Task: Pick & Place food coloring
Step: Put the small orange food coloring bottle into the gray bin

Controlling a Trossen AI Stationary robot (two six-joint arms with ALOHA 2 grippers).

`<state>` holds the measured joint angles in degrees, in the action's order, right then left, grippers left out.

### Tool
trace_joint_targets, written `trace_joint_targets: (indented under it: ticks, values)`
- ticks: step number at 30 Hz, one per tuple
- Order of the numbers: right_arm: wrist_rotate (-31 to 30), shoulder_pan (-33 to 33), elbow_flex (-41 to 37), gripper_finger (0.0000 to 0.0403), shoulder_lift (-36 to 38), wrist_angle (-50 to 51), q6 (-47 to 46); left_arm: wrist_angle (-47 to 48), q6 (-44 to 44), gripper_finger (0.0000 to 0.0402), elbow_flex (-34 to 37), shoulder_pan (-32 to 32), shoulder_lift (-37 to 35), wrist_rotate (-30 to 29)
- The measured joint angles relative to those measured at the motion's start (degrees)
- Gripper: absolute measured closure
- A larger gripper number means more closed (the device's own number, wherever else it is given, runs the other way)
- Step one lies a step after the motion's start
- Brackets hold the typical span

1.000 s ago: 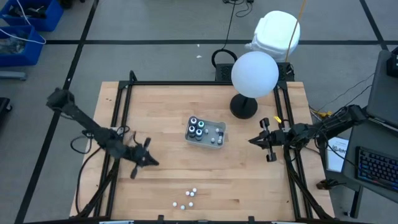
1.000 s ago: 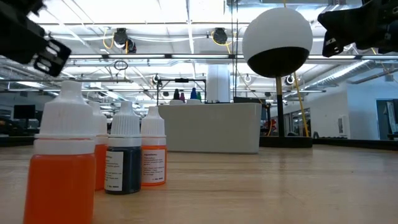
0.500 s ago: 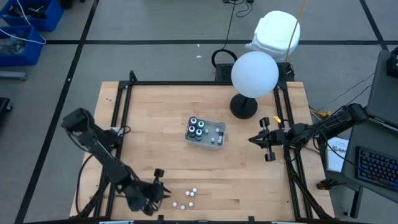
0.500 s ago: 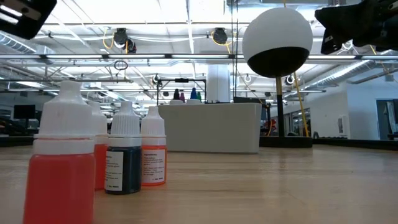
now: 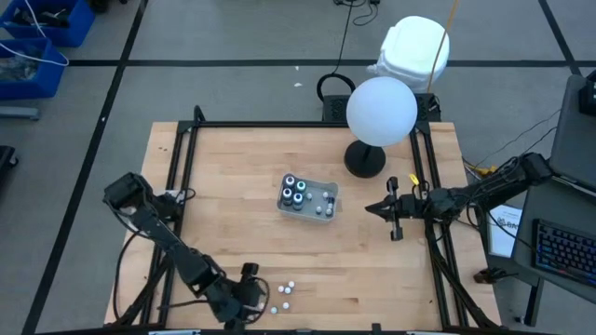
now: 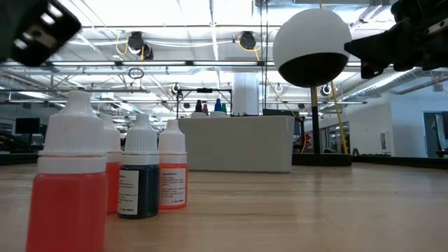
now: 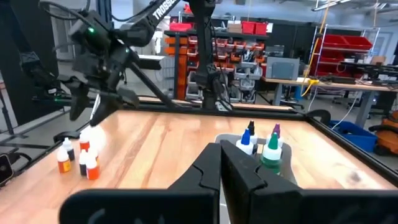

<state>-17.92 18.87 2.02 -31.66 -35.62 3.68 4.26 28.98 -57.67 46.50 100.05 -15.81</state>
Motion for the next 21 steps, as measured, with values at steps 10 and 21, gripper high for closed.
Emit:
trace_joint_targets:
  ticks: [10, 21]
  values:
    - [0.0, 0.0, 0.0, 0.0403, 0.02, -0.7, 0.0, -1.5, 3.48, 0.0204, 0.0, -0.83, 3.47, 5.37]
    - [0.0, 0.0, 0.0, 0.0403, 0.04, -0.78, 0.0, -1.18, 4.24, 0.021, 0.0, -0.79, 3.98, 3.8]
